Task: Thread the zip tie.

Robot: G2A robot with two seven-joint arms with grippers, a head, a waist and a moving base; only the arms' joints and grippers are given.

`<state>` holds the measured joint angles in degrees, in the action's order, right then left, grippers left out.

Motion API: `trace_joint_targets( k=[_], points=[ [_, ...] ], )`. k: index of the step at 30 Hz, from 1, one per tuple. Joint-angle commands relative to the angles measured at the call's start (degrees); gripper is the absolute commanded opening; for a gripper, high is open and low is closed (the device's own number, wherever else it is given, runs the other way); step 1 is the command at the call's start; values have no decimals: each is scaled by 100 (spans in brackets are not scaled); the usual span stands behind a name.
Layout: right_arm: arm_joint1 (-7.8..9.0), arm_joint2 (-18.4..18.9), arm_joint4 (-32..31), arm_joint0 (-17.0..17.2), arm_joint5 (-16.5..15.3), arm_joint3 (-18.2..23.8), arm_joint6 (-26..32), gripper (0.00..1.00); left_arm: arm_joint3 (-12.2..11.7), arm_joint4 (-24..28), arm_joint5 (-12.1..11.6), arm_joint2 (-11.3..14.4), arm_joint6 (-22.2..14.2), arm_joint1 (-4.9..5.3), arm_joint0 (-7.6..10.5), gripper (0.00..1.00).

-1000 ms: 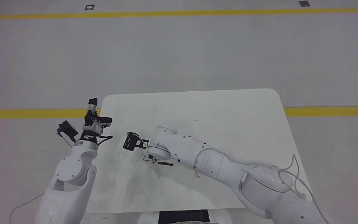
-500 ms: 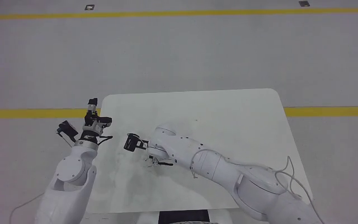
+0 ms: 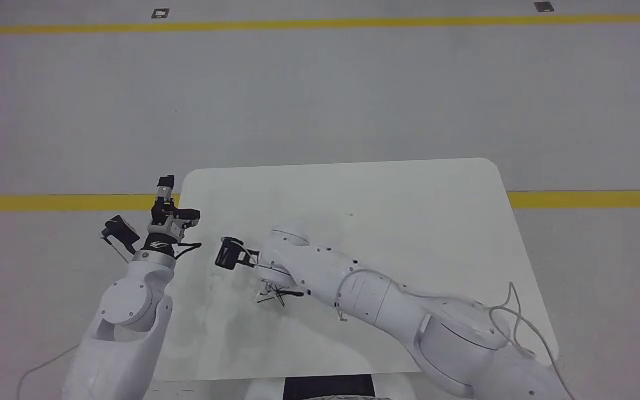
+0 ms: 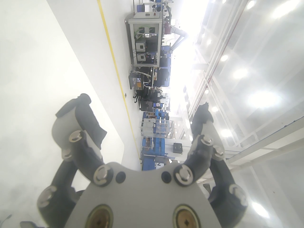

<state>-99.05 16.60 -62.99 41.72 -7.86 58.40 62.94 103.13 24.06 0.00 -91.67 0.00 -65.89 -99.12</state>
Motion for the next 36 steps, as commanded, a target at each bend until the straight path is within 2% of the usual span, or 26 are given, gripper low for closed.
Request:
trace_joint_targets(
  k=[1,4,7,14,17,19,24,28,36],
  points=[
    [66,69,-105,68,25,233,123,30,0,0,0,0,0,0,0,100],
    [189,201,-191,186,-62,579,259,29,0,0,0,0,0,0,0,100],
    [361,387,-248,358,-278,1013,412,29,0,0,0,0,0,0,0,100],
    [756,837,-181,774,-1162,1840,772,31,0,0,0,0,0,0,0,100],
    [844,752,-52,816,-1162,2026,956,32,0,0,0,0,0,0,0,100],
    [883,648,56,757,-1162,2009,998,31,0,0,0,0,0,0,0,100],
    [857,465,210,564,-1162,1712,794,31,0,0,0,0,0,0,0,100],
    [740,365,264,455,-1162,1389,598,28,0,0,0,0,0,0,0,100],
    [437,167,340,270,-1124,759,585,26,0,0,0,0,0,0,0,100]
  ],
)
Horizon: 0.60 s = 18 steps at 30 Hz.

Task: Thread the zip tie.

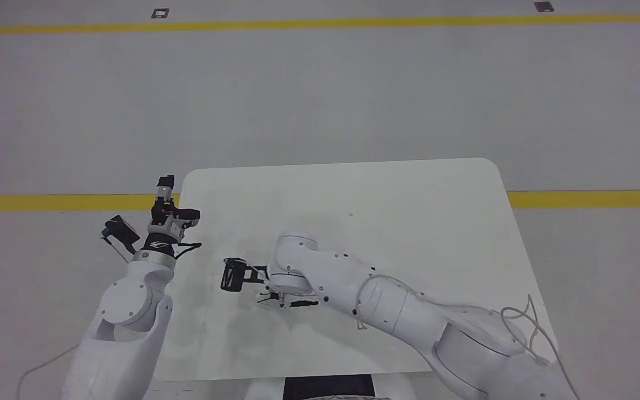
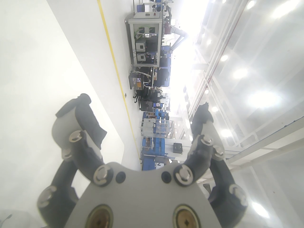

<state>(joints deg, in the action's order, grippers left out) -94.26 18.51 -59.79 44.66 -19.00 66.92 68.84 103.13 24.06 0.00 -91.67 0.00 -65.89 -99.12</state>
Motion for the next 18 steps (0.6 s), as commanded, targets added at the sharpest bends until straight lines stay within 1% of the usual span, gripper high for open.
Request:
trace_joint_targets(
  k=[1,11,15,18],
  points=[
    [-77,-41,38,-44,-16,-164,-11,26,0,0,0,0,0,0,0,100],
    [-435,-214,163,-234,-41,-884,-83,27,0,0,0,0,0,0,0,100],
    [-574,-266,111,-288,45,-1167,-140,27,0,0,0,0,0,0,0,100],
    [-672,-296,31,-320,169,-1338,-194,27,0,0,0,0,0,0,0,100]
  ],
)
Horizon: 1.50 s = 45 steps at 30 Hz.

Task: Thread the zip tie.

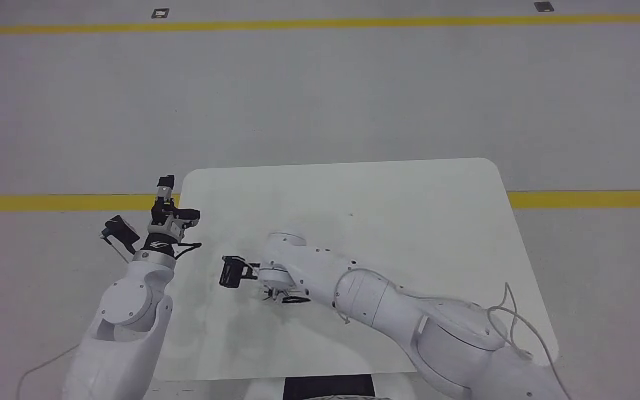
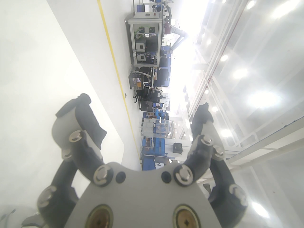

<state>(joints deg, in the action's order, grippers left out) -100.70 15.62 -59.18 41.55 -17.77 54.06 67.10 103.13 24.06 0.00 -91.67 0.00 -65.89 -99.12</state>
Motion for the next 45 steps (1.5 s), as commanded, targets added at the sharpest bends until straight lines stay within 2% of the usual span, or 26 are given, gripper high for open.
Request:
trace_joint_targets(
  k=[1,5,8,15,19,29,39,45],
  points=[
    [-54,-14,-56,-14,84,-94,-38,27,0,0,0,0,0,0,0,100],
    [-151,-27,-231,-28,340,-259,-95,27,0,0,0,0,0,0,0,100],
    [-206,-17,-273,-27,412,-351,-39,28,0,0,0,0,0,0,0,100],
    [-292,42,-213,-66,186,-518,121,30,0,0,0,0,0,0,0,100],
    [-326,81,-210,-79,83,-611,170,27,0,0,0,0,0,0,0,100],
    [-458,111,-249,-80,-3,-937,96,18,0,0,0,0,0,0,0,100],
    [-606,142,-270,-98,-86,-1279,-61,17,0,0,0,0,0,0,0,100],
    [-658,156,-339,-99,-95,-1311,-79,18,0,0,0,0,0,0,0,100]
  ],
)
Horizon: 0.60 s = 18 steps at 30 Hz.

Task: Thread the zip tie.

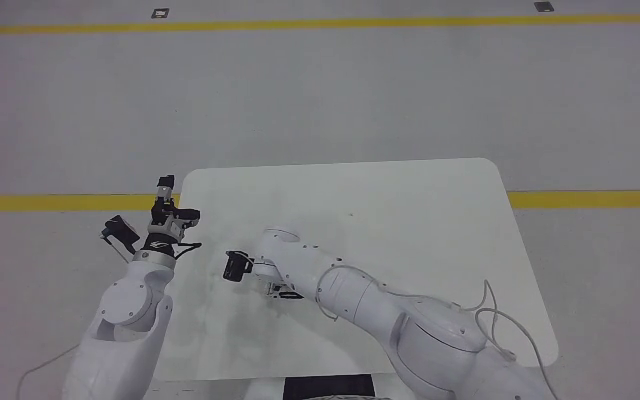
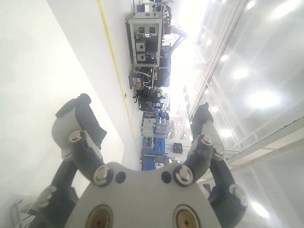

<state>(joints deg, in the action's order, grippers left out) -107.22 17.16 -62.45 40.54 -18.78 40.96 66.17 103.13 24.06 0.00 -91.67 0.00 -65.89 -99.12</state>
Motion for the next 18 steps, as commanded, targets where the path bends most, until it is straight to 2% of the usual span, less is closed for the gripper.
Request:
trace_joint_targets(
  k=[1,9,13,15,18],
  points=[
    [-13,6,-25,4,4,-5,28,18,0,0,0,0,0,0,0,100],
    [-71,43,-59,24,-46,-150,28,13,0,0,0,0,0,0,0,100],
    [-108,58,-72,23,-70,-227,14,7,0,0,0,0,0,0,0,100],
    [-127,64,-77,20,-70,-264,11,0,0,0,0,0,0,0,0,100],
    [-149,79,-97,2,-65,-302,10,0,0,0,0,0,0,0,0,100]
  ],
)
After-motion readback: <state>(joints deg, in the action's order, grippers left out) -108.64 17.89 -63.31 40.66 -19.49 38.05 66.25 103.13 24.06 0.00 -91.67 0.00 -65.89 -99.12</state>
